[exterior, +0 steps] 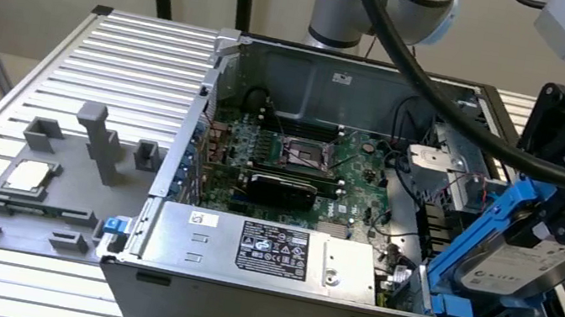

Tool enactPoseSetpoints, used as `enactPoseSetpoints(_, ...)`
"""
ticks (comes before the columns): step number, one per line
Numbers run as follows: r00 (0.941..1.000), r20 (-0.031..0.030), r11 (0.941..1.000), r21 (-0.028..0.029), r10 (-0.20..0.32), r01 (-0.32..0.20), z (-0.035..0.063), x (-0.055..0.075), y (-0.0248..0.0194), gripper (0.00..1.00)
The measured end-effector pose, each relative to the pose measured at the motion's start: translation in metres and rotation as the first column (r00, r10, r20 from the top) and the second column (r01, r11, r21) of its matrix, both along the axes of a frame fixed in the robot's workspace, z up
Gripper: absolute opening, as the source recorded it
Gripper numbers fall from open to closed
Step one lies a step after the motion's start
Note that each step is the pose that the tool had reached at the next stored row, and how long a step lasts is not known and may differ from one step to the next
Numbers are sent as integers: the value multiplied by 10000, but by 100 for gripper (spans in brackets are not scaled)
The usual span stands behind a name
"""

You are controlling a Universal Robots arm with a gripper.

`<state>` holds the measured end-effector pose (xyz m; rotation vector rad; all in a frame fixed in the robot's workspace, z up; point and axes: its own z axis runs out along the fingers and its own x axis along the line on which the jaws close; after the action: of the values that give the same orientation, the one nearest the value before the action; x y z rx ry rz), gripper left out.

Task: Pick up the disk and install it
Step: 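Insert the disk into the insertion slot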

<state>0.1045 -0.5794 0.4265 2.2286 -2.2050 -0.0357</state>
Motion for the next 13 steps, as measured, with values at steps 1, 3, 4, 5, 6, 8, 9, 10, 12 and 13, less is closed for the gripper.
enactPoseSetpoints(1, 10000, 1, 10000, 0, 0, 0, -11, 0, 2, 0)
enactPoseSetpoints(3, 10000, 0, 10000, -1, 0, 0, -31, 0, 5, 0)
enactPoseSetpoints(4, 10000, 0, 10000, -3, -1, 1, -40, 0, 6, 0)
enactPoseSetpoints(5, 10000, 0, 10000, -4, 0, 0, -50, 0, 7, 0)
enactPoseSetpoints(6, 10000, 0, 10000, -5, 0, 0, -60, 0, 8, 0)
enactPoseSetpoints(8, 10000, 0, 10000, -2, 0, 0, -84, 0, 9, 0)
enactPoseSetpoints(9, 10000, 0, 10000, -2, 0, 0, -95, 0, 10, 0)
enactPoseSetpoints(10, 10000, 0, 10000, -2, 0, 0, -106, 0, 10, 0)
enactPoseSetpoints(12, 10000, 0, 10000, -2, 0, 0, -129, 0, 11, 0)
enactPoseSetpoints(13, 10000, 0, 10000, -2, 0, 0, -143, 0, 11, 0)
